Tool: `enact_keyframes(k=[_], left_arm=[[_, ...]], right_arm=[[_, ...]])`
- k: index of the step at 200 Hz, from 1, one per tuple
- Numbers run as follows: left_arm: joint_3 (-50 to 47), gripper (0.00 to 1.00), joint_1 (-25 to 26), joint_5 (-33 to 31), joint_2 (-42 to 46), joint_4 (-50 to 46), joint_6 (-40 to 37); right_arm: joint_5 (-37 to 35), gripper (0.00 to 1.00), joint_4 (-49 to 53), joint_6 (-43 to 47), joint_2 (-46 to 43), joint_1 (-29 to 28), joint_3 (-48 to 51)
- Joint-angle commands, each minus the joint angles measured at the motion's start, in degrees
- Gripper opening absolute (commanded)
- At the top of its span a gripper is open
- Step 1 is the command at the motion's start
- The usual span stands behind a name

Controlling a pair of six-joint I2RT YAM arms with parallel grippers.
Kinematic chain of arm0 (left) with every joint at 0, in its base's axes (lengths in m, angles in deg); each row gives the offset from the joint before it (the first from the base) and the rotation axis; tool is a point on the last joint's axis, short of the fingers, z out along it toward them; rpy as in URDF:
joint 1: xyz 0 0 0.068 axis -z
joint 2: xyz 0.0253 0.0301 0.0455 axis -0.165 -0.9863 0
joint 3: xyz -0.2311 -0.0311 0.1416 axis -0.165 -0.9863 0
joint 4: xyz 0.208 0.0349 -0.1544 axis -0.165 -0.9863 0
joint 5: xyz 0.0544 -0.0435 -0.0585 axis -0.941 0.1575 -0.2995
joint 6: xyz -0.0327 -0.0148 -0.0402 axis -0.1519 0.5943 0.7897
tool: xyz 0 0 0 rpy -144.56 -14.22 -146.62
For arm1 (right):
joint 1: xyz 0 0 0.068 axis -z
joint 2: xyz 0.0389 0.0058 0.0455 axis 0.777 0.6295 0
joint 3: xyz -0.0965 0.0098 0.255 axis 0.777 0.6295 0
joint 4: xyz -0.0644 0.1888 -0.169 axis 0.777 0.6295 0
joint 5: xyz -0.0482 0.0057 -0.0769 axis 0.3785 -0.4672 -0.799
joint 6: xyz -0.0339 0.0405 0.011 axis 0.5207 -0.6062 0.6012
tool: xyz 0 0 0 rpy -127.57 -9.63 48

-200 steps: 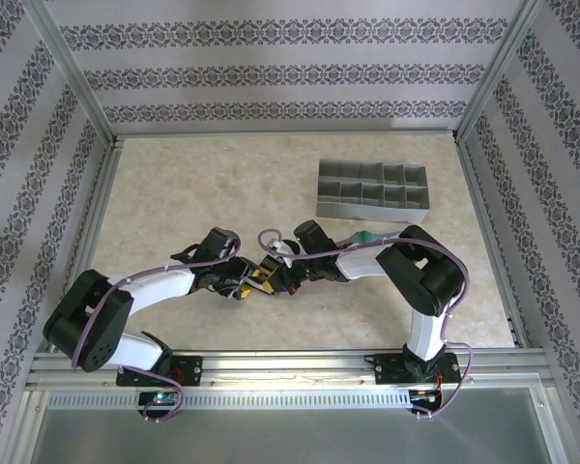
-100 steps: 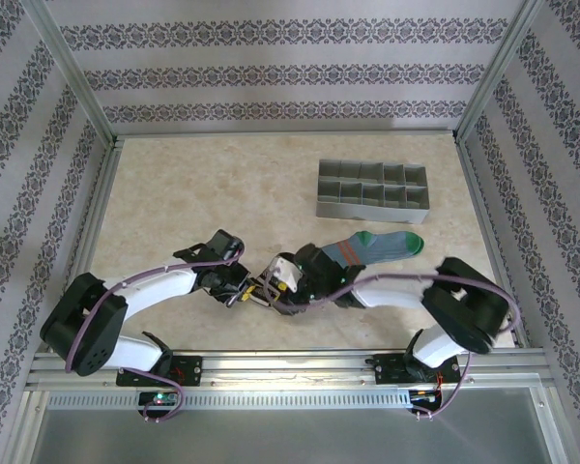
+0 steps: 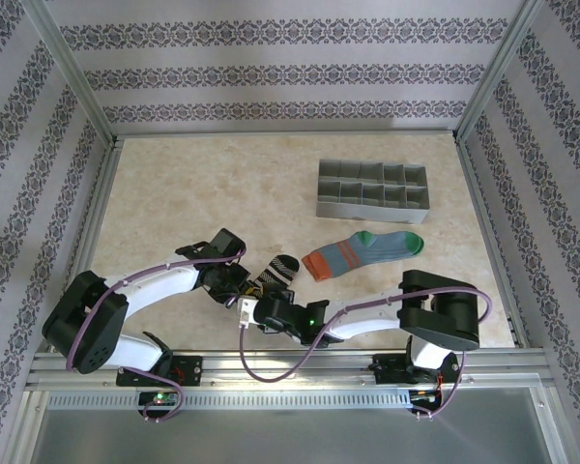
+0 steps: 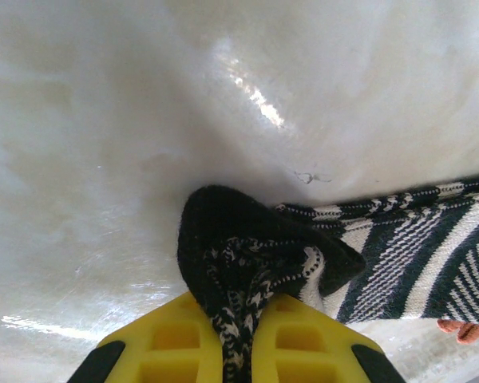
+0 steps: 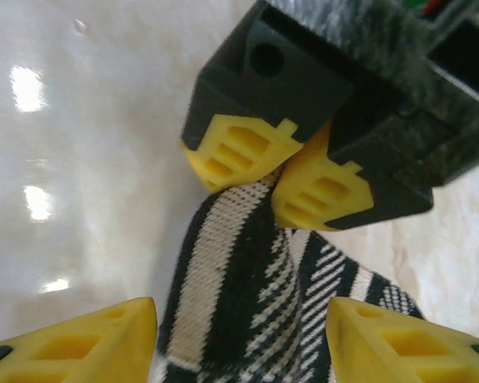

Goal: Roll the socks

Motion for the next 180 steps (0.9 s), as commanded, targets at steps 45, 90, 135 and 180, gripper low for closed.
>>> enact_keyframes(k=[45, 90, 135, 180], left_arm=[[-0.8, 0.04, 0.5, -2.2, 1.5, -5.6, 1.7], [-2.2, 0.66, -2.7, -3.1, 10.2, -4.6, 3.7], [-3.1, 0.77, -7.4, -3.3, 14.8, -3.1, 3.0], [-2.9, 0.7, -7.2, -0.7, 13.6, 2.2, 0.1]], right_arm=[[-2.8, 0.13, 7.5, -5.3, 7.6, 2.1, -4.4], [14.4, 0.0, 11.9, -15.9, 4.4, 8.1, 0.6], [29.4, 0.0, 8.7, -23.5, 2.5, 13.7, 6.7], [39.7, 0.0, 5.5, -29.6, 2.6, 20.1, 10.5]])
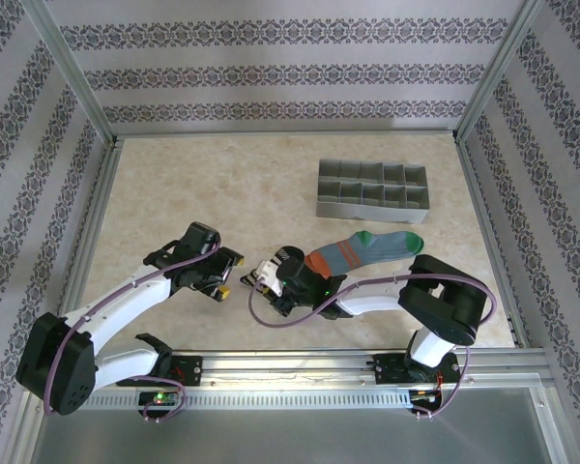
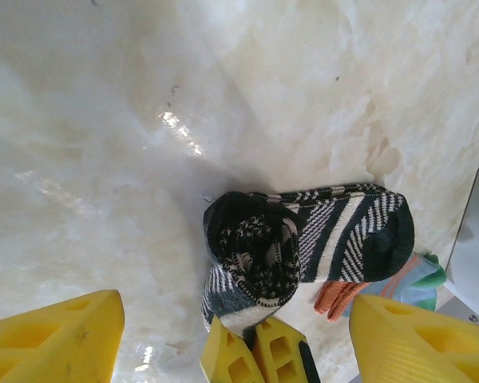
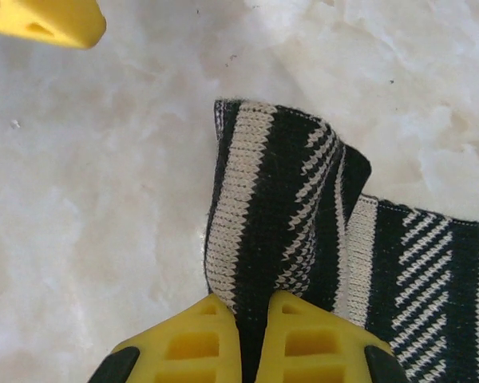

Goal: Roll the socks

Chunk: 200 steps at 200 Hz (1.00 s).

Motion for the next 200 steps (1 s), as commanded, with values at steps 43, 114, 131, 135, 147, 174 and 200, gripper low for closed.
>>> enact_keyframes(k=[43, 114, 131, 135, 147, 174, 200], left_arm=[[-0.5, 0.57, 3.8, 3.2, -4.4, 7.9, -3.2], [-0.5, 0.53, 8.0, 2.1, -8.9, 12.9, -2.0], [-0.1, 0.53, 8.2, 2.1, -10.5, 14.1, -2.1], [-0.1, 0.52, 8.2, 2.1, -10.9, 14.3, -2.2], [0.2, 0.53, 8.2, 2.0, -12.1, 15.2, -2.4], [1.0, 0.53, 8.3, 1.8, -15.2, 18.0, -2.9], [2.4, 0.54, 8.2, 1.8, -18.2, 19.3, -3.9]], right_arm=[[15.4, 0.0, 12.5, -10.0, 5.3, 8.2, 6.0], [22.1, 0.0, 16.2, -14.9, 8.5, 15.4, 3.0], [23.7, 0.0, 17.0, -15.5, 9.1, 16.8, 2.0], [24.1, 0.0, 17.2, -15.7, 9.3, 17.1, 1.7], [25.4, 0.0, 17.6, -16.2, 9.9, 18.2, 1.1], [27.5, 0.0, 19.2, -16.6, 11.3, 20.0, -0.5], [28.2, 0.0, 21.7, -16.3, 12.7, 21.0, -2.1]])
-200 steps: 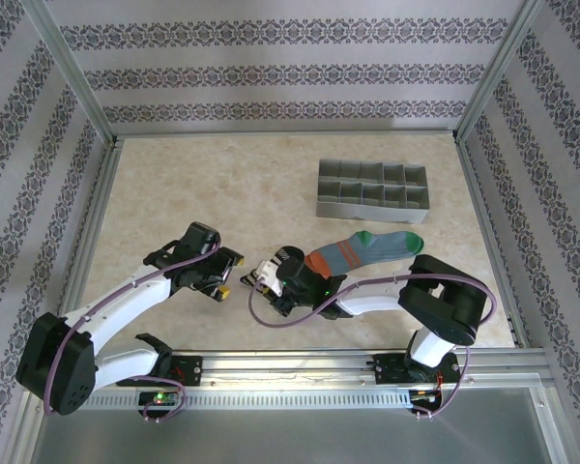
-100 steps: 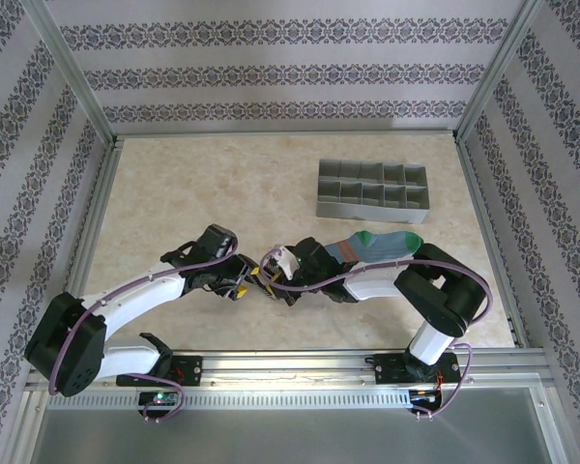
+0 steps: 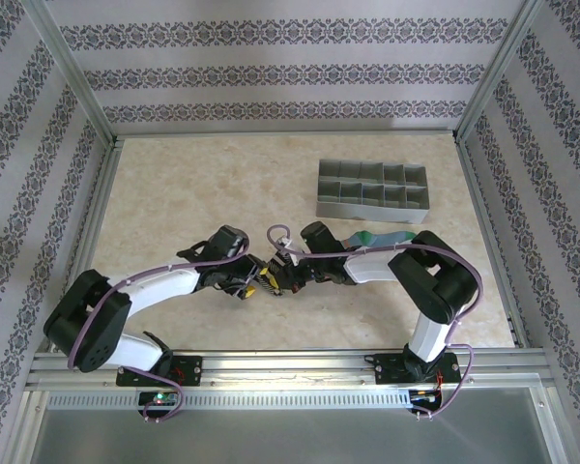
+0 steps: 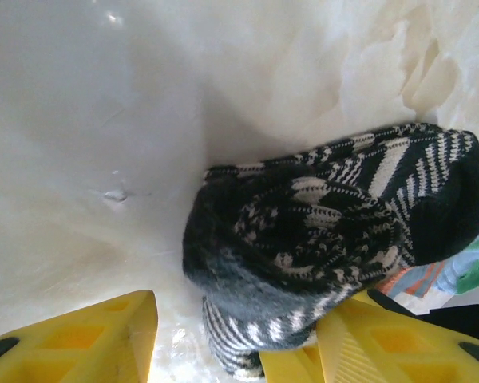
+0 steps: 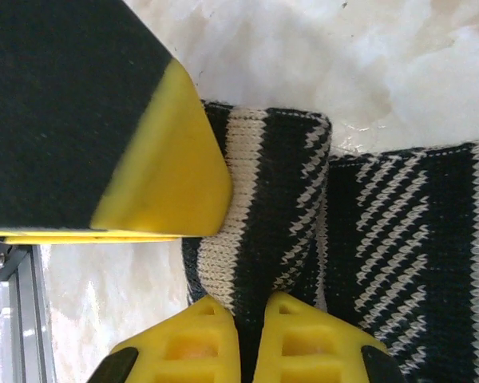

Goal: Roll the socks

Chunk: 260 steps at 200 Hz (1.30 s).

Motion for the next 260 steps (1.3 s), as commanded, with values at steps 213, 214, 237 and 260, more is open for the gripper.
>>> enact_keyframes(k=[213, 214, 237, 260], left_arm=[[-4.1, 0.0, 1.1, -8.0, 4.1, -22.9, -1.8], [-4.0, 0.0, 1.2, -7.9, 4.0, -23.0, -1.8], [-2.2, 0.0, 1.5, -7.1, 2.4, -24.0, -2.2], [0.0, 0.0, 1.5, -6.3, 0.2, -24.2, -3.1]], right_arm=[[-28.8, 0.5, 8.7, 15.3, -17.2, -7.9, 3.7], [-29.3, 0.5, 8.4, 15.2, -17.5, -8.1, 4.0], [-41.0, 0.54, 5.7, 14.4, -22.1, -17.9, 7.9], [-52.0, 0.58, 4.4, 15.6, -21.1, -27.4, 7.3]])
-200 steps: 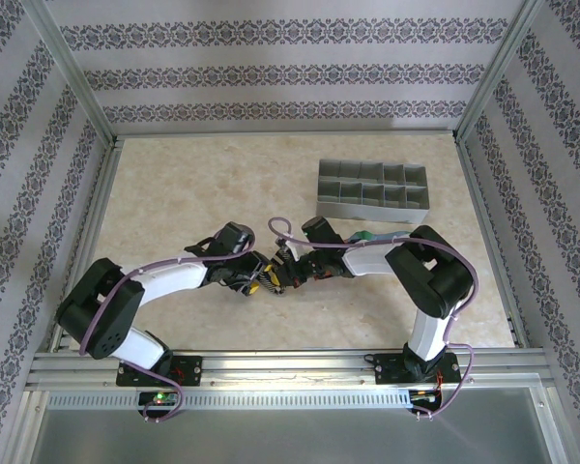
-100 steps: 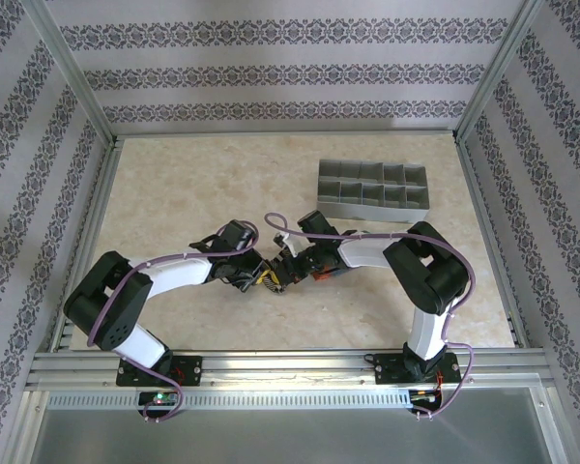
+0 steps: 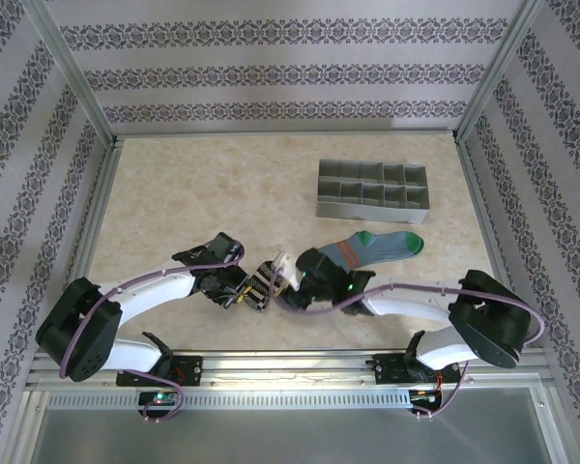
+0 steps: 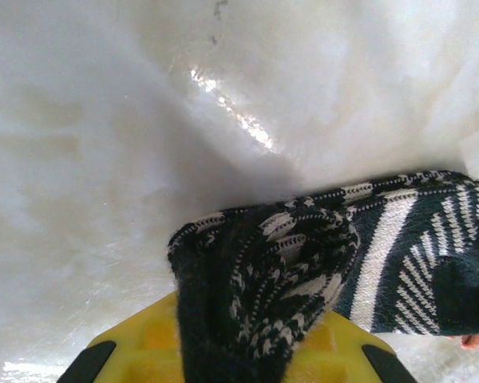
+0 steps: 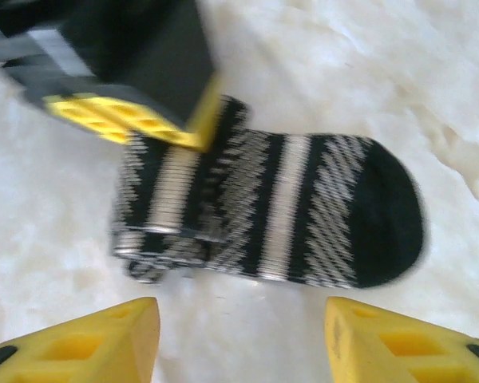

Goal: Roll the socks

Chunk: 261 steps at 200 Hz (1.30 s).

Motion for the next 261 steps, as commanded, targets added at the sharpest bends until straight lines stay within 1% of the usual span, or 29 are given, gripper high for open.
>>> enact_keyframes(k=[1, 22, 42, 56, 92, 113, 119, 124, 136, 138, 142, 153, 168, 186, 194, 206, 219, 236, 261], left_arm=[[0.4, 0.0, 1.1, -1.6, -3.5, -10.2, -0.6], [1.9, 0.0, 1.1, -0.7, -5.2, -9.9, -1.7], [2.4, 0.0, 1.1, 0.0, -6.2, -9.3, -2.1], [2.3, 0.0, 1.1, 0.5, -6.5, -8.6, -2.1], [2.4, 0.0, 1.1, 1.6, -6.2, -7.9, -2.4], [2.7, 0.0, 0.9, 1.8, -5.7, -8.1, -2.7], [2.7, 0.0, 0.8, 1.9, -5.3, -8.0, -2.6], [2.8, 0.0, 0.7, 2.0, -4.9, -7.9, -2.6], [3.0, 0.12, 0.3, 2.2, -3.4, -8.0, -2.6], [3.0, 0.15, 0.3, 2.2, -3.2, -8.0, -2.6], [3.2, 0.19, 0.1, 2.3, -2.7, -8.2, -2.5], [3.5, 0.33, -0.6, 2.4, -1.2, -8.5, -2.3], [3.6, 0.5, -1.7, 2.2, 1.4, -8.5, -1.7], [3.2, 0.68, -3.6, 2.1, 4.2, -7.2, -0.9], [2.9, 0.76, -4.7, 2.0, 5.3, -6.5, -0.8], [1.6, 0.81, -7.0, 3.2, 6.3, -4.2, -1.3], [0.1, 0.82, -9.4, 5.0, 7.2, -1.7, -1.8], [-0.7, 0.81, -11.2, 5.9, 8.6, 1.2, -2.3], [-0.3, 0.77, -11.4, 7.2, 8.8, 3.6, -3.3]], right_arm=[[-16.8, 0.58, -4.1, 1.8, 0.7, -7.8, 0.3], [-22.2, 0.6, -4.1, 4.0, 3.9, -10.9, -2.9], [-22.0, 0.61, -4.6, 5.6, 7.6, -12.5, -5.7], [-24.0, 0.61, -4.8, 6.2, 10.9, -14.0, -7.4], [-27.7, 0.61, -5.2, 7.4, 18.6, -14.1, -11.5], [-28.6, 0.57, -1.4, 6.1, 22.0, -13.1, -14.3], [-28.5, 0.54, -0.9, 5.4, 22.5, -12.8, -14.3], [-28.4, 0.49, -0.2, 4.7, 22.8, -12.5, -14.2], [-26.9, 0.31, 1.9, 2.9, 22.9, -11.5, -13.7], [-26.6, 0.26, 2.2, 2.6, 22.9, -11.4, -13.6], [-26.0, 0.19, 2.8, 2.0, 22.7, -11.2, -13.2], [-23.7, 0.08, 3.3, 0.8, 21.5, -10.4, -11.4], [-17.5, 0.0, 3.8, -1.3, 20.1, -8.7, -8.8], [-8.2, 0.0, 2.8, -4.6, 18.9, -5.9, -5.1], [-5.6, 0.0, 2.4, -5.8, 18.7, -5.0, -3.8], [-1.6, 0.0, 1.2, -7.3, 18.5, -3.6, -1.9], [2.5, 0.0, 0.8, -9.0, 18.9, -1.8, -0.8], [5.2, 0.0, 0.0, -10.3, 18.9, -0.4, 0.5], [9.5, 0.0, -1.3, -11.8, 18.8, 1.7, 1.9]])
